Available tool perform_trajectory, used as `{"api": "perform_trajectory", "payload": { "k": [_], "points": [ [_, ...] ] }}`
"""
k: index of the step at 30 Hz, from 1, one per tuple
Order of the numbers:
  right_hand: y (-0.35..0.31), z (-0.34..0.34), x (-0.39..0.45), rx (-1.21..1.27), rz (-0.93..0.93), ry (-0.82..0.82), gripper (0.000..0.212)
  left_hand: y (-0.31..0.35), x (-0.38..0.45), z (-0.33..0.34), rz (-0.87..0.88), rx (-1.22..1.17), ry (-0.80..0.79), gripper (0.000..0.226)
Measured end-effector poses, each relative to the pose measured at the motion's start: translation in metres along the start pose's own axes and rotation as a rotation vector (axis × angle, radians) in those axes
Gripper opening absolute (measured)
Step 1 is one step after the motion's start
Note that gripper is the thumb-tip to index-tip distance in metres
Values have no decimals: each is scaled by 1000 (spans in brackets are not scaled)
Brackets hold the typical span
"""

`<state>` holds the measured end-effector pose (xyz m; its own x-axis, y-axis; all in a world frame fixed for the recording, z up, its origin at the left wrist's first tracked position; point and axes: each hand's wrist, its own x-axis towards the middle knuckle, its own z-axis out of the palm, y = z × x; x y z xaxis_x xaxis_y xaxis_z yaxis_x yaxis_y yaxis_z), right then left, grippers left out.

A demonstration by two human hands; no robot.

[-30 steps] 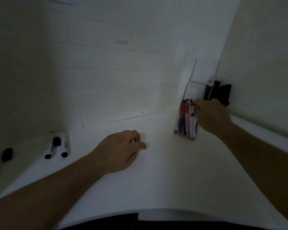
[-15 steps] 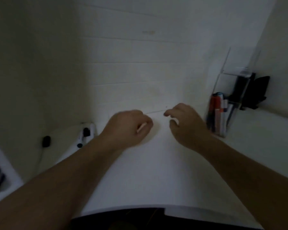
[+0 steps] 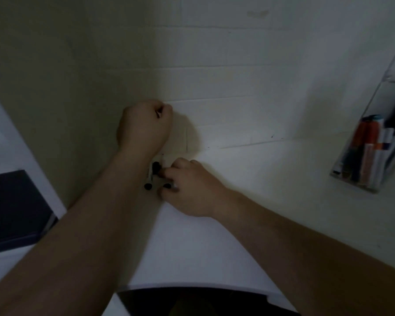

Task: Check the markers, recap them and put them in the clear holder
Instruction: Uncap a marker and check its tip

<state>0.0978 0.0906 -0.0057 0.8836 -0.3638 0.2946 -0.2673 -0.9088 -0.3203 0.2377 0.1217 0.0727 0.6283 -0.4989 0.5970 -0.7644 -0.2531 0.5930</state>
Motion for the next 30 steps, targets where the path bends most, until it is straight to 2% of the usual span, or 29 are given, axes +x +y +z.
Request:
{"api": "perform_trajectory", "payload": {
  "k": [7,9,12,14,15,17,22,26,28,30],
  "points": [
    [2,3,-2,-106,10,181,30,5,-7,6,-20,58,-101,32],
    [6,-5,-5,-153,80,178,32,1,-6,6,-34,115,-195,26],
    [25,-23,-14,-180,191,113,29,-9,-2,3,-66,237,-403,28],
    [38,-34,-25,-159,240,96,26,-12,0,1,-89,287,-475,19],
    [44,-40,-31,-148,246,108,32,-12,1,0,-92,304,-499,15],
    [55,-52,-44,-160,249,137,45,-11,1,-3,-82,339,-550,21],
    [91,-73,-70,-261,301,238,7,-12,1,-17,-3,443,-697,30],
    [110,-69,-87,-140,363,317,27,-11,1,-21,22,537,-875,48],
    [114,-69,-88,-38,412,392,28,-9,-3,-17,11,538,-959,54],
    [115,-70,-87,4,444,396,28,-8,-6,-12,12,524,-994,55]
  ]
}}
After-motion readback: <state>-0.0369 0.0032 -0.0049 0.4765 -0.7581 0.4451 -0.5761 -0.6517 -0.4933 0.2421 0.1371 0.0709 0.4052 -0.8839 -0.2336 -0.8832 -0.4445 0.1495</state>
